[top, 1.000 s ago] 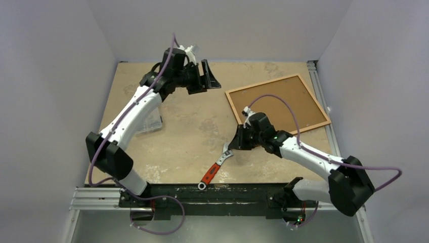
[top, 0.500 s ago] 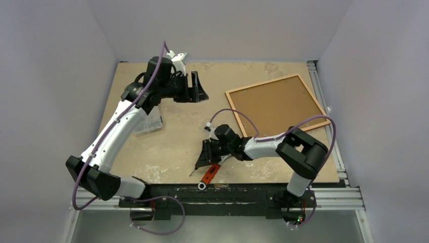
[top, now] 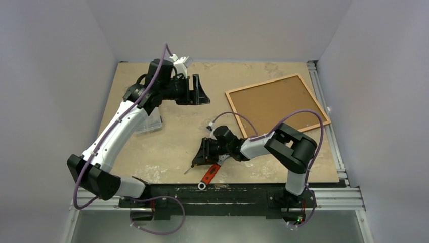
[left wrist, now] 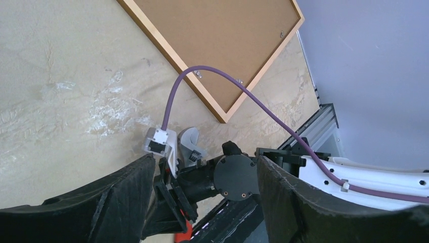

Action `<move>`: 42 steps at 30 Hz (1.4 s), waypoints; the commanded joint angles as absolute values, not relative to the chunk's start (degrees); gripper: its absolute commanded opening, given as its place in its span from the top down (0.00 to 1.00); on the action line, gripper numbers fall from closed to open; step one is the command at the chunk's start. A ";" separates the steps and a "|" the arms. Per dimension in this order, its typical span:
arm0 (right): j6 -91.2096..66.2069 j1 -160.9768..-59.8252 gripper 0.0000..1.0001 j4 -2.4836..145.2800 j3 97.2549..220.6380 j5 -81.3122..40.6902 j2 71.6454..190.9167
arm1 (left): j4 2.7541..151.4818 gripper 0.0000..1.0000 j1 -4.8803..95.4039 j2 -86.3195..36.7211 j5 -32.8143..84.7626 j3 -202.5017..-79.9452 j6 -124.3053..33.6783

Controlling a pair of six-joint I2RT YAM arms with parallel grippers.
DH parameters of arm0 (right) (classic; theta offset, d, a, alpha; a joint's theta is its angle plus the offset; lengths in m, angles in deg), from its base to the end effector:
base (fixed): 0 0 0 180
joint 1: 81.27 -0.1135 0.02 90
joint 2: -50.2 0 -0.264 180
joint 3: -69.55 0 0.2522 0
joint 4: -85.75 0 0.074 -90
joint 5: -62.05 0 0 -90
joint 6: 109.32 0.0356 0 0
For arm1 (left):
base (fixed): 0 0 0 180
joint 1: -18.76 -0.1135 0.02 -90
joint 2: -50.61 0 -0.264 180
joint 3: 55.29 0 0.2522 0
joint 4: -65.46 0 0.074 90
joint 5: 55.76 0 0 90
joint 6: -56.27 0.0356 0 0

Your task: Take the photo out of the frame

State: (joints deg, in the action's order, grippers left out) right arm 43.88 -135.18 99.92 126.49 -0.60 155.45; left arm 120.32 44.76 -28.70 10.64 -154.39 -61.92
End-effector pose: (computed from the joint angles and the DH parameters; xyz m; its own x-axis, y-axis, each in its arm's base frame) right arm 0.1898 0.2881 0.1206 -0.9896 -0.0117 -0.1430 -0.1295 0.5022 0.8550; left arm 0.2594 -0.1424 0.3970 -0.7841 -0.0992 -0.6127 0.3697 0.7183 -0.5894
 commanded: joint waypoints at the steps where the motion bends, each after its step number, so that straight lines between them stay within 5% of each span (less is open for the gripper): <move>1: 47.83 -134.37 0.66 102.82 124.08 -4.32 156.52 | 117.16 0.29 43.88 -27.36 7.72 -153.31 -63.22; 19: 48.88 -133.83 0.56 101.95 121.06 -7.65 155.59 | 115.77 0.30 42.41 -27.80 5.20 -152.38 -64.84; 27: 37.67 -134.01 0.43 90.50 126.07 -10.40 147.51 | 115.41 0.29 42.14 -27.84 4.86 -152.03 -64.90; 33: 29.16 -134.00 0.32 71.88 127.78 -21.48 133.16 | 115.40 0.30 41.90 -27.31 5.53 -151.68 -65.00; 42: 36.98 -131.59 0.20 40.50 122.66 -55.26 107.85 | 110.10 0.29 41.69 -29.03 -1.53 -149.05 -67.03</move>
State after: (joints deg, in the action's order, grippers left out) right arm 32.32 -133.74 58.78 125.70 -35.31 117.49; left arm 115.67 42.05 -28.72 4.19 -150.70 -65.11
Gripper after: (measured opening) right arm 0.751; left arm 0.708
